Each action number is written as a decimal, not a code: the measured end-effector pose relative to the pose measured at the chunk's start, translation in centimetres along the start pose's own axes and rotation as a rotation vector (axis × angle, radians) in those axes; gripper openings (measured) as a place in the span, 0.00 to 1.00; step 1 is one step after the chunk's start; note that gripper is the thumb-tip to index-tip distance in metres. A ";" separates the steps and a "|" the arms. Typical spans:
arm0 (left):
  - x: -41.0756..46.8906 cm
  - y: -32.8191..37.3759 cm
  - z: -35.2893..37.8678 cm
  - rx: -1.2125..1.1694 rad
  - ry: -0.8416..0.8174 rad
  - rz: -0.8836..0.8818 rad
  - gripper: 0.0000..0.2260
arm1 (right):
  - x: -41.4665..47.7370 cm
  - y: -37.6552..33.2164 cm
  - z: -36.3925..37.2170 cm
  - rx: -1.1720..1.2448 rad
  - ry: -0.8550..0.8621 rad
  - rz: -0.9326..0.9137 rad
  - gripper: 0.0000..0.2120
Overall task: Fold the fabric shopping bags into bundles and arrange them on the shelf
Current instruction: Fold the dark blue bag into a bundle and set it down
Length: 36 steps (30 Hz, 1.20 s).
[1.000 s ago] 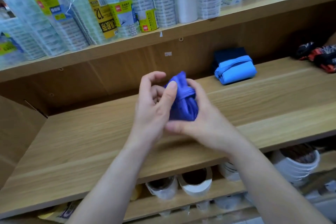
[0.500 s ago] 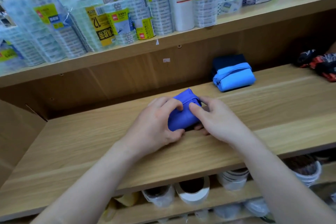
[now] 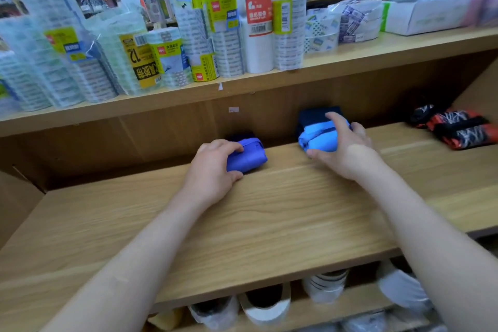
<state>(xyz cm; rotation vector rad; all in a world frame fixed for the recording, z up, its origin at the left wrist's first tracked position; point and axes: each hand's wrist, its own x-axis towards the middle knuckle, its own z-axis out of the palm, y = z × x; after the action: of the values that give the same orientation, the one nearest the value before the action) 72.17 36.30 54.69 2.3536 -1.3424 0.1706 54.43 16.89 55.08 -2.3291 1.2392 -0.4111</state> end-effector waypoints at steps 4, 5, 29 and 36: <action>0.2 -0.1 0.6 -0.021 0.030 -0.044 0.24 | 1.4 0.1 1.3 -0.013 0.054 0.007 0.38; 0.2 -0.1 0.7 -0.030 0.039 -0.051 0.24 | 1.6 0.3 1.4 0.005 0.074 0.009 0.35; -3.8 1.4 -0.4 -0.262 0.137 -0.090 0.14 | -5.9 4.1 -0.6 0.314 0.354 -0.189 0.20; -11.9 3.0 -3.1 -0.446 0.082 0.081 0.09 | -16.9 6.4 -0.7 0.031 0.634 -0.319 0.07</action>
<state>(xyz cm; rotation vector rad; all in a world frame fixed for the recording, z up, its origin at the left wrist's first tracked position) 63.71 45.74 54.66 1.9035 -1.2828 -0.0095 40.36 27.73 51.51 -2.4564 1.0873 -1.3465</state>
